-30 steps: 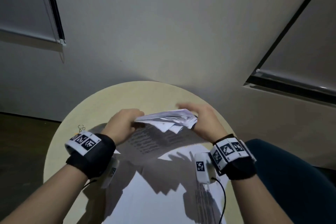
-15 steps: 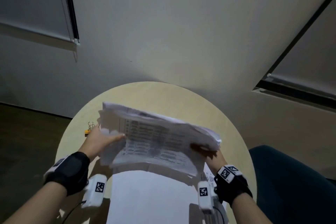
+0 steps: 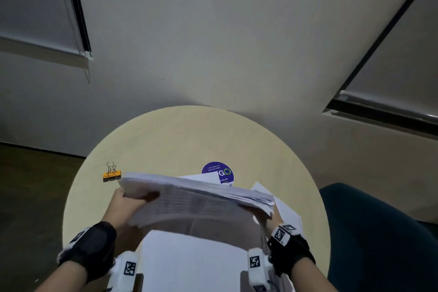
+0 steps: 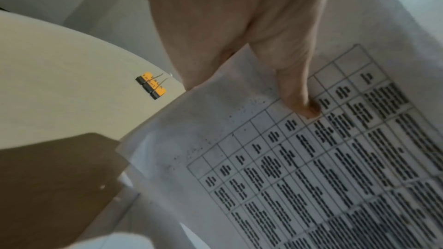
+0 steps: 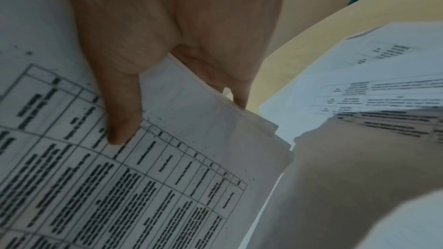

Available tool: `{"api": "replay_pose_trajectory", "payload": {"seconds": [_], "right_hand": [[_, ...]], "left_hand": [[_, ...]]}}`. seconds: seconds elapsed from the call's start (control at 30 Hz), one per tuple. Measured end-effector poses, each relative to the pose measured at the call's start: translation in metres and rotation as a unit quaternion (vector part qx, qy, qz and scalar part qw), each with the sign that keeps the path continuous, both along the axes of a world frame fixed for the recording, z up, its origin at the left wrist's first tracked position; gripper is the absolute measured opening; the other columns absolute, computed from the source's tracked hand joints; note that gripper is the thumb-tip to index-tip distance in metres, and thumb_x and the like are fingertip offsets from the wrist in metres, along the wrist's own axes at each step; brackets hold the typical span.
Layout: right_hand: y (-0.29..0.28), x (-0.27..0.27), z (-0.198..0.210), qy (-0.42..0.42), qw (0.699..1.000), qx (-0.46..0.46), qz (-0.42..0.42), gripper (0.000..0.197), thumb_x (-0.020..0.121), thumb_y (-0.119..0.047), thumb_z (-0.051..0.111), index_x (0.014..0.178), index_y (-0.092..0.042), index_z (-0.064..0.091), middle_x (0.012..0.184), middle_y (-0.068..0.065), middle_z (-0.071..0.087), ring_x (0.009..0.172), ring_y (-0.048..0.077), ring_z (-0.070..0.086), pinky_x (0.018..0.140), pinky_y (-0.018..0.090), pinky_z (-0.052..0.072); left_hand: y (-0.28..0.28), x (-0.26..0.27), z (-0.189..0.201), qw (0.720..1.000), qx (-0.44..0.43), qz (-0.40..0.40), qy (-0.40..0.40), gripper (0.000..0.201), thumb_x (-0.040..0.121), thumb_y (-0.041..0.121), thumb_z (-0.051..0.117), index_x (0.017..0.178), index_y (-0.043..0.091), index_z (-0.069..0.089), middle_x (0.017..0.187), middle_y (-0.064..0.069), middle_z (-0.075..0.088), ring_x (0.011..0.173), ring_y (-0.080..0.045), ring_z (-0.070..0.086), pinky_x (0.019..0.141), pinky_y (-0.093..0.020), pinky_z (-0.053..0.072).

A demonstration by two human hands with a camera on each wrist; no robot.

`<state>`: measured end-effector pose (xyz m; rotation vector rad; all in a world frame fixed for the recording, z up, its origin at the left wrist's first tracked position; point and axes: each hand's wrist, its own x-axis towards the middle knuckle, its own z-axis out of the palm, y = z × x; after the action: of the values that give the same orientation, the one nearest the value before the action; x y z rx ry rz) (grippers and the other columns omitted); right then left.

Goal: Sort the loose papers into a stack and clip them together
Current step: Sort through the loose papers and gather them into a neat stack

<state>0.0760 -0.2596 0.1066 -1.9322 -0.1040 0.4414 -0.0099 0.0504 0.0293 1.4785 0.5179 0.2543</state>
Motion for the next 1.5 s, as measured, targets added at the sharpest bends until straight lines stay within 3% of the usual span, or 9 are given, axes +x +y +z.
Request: {"api": "replay_pose_trajectory", "payload": {"seconds": [0.2,0.3,0.5,0.67,0.9,1.07,1.17,1.3,1.5], "right_hand": [[-0.007,0.018,-0.057,-0.006,0.999,-0.016,0.052,0.038,0.069,-0.031,0.085,0.104,-0.024,0.073,0.101,0.001,0.075,0.099,0.021,0.070,0.094,0.042,0.054],[-0.003,0.019,-0.065,0.016,0.999,-0.045,0.026,0.032,0.070,-0.018,0.085,0.093,-0.030,0.065,0.086,-0.006,0.070,0.073,-0.001,0.066,0.074,0.019,0.053],[0.000,0.026,-0.064,-0.037,0.995,0.056,-0.075,0.032,0.072,-0.001,0.080,0.100,-0.014,0.071,0.096,0.002,0.075,0.093,0.021,0.068,0.077,0.027,0.053],[0.002,0.014,-0.060,-0.053,0.997,0.052,-0.024,0.029,0.081,0.009,0.067,0.108,-0.002,0.067,0.077,-0.023,0.073,0.072,-0.012,0.065,0.066,0.004,0.046],[0.006,0.038,-0.056,-0.078,0.991,0.062,-0.092,0.031,0.077,0.001,0.076,0.106,-0.007,0.066,0.099,0.005,0.073,0.093,0.016,0.068,0.077,0.021,0.054],[-0.004,0.028,-0.055,0.027,0.995,0.009,-0.097,0.026,0.074,0.013,0.073,0.091,0.000,0.059,0.075,0.003,0.062,0.077,0.022,0.058,0.051,0.009,0.046],[0.000,0.033,-0.023,-0.052,0.996,-0.069,-0.037,0.064,0.071,-0.005,0.082,0.122,-0.018,0.045,0.108,-0.008,0.056,0.102,0.012,0.053,0.080,0.012,0.047],[0.038,0.035,0.019,-0.369,0.867,-0.330,0.057,0.119,0.068,-0.043,0.081,0.153,-0.022,0.000,0.160,0.002,0.011,0.149,0.023,-0.001,0.119,0.045,-0.008],[0.101,0.035,-0.023,-0.357,0.744,-0.489,0.281,0.113,0.080,-0.039,0.074,0.152,-0.017,-0.009,0.161,0.014,0.005,0.148,0.035,-0.004,0.117,0.059,-0.004]], "left_hand": [[0.006,0.001,-0.015,0.999,-0.040,0.012,0.034,0.033,0.071,0.003,0.080,0.101,0.007,0.067,0.099,-0.012,0.072,0.094,-0.029,0.068,0.085,-0.044,0.054],[0.003,0.003,-0.026,0.997,-0.028,0.003,0.069,0.038,0.071,0.009,0.082,0.105,0.008,0.066,0.100,-0.008,0.072,0.096,-0.026,0.067,0.082,-0.041,0.053],[0.005,0.000,-0.036,0.995,-0.036,-0.007,0.088,0.034,0.074,0.008,0.079,0.104,0.012,0.063,0.102,-0.008,0.070,0.096,-0.024,0.064,0.081,-0.038,0.051],[-0.007,-0.005,-0.045,0.994,-0.025,0.011,0.101,0.036,0.079,0.017,0.076,0.110,0.003,0.065,0.101,-0.013,0.070,0.093,-0.029,0.066,0.082,-0.040,0.052],[-0.006,0.003,-0.027,0.997,0.003,0.020,0.071,0.026,0.083,0.014,0.072,0.106,0.006,0.063,0.100,-0.014,0.069,0.092,-0.031,0.066,0.088,-0.043,0.052],[-0.011,-0.009,-0.044,0.994,0.017,-0.013,0.111,0.024,0.080,0.006,0.073,0.102,0.005,0.063,0.094,-0.010,0.068,0.090,-0.031,0.063,0.079,-0.035,0.048],[-0.012,-0.010,-0.045,0.993,0.013,0.012,0.120,0.015,0.080,0.005,0.073,0.092,0.006,0.064,0.086,-0.009,0.068,0.086,-0.034,0.065,0.078,-0.042,0.053],[-0.011,-0.005,-0.052,0.992,0.017,0.031,0.124,0.023,0.079,0.009,0.076,0.097,0.001,0.064,0.092,-0.016,0.070,0.087,-0.034,0.066,0.083,-0.047,0.052],[-0.014,-0.008,-0.051,0.990,0.070,-0.002,0.120,0.015,0.074,0.004,0.080,0.076,0.011,0.066,0.062,0.011,0.071,0.080,-0.027,0.065,0.077,-0.042,0.051]]}}
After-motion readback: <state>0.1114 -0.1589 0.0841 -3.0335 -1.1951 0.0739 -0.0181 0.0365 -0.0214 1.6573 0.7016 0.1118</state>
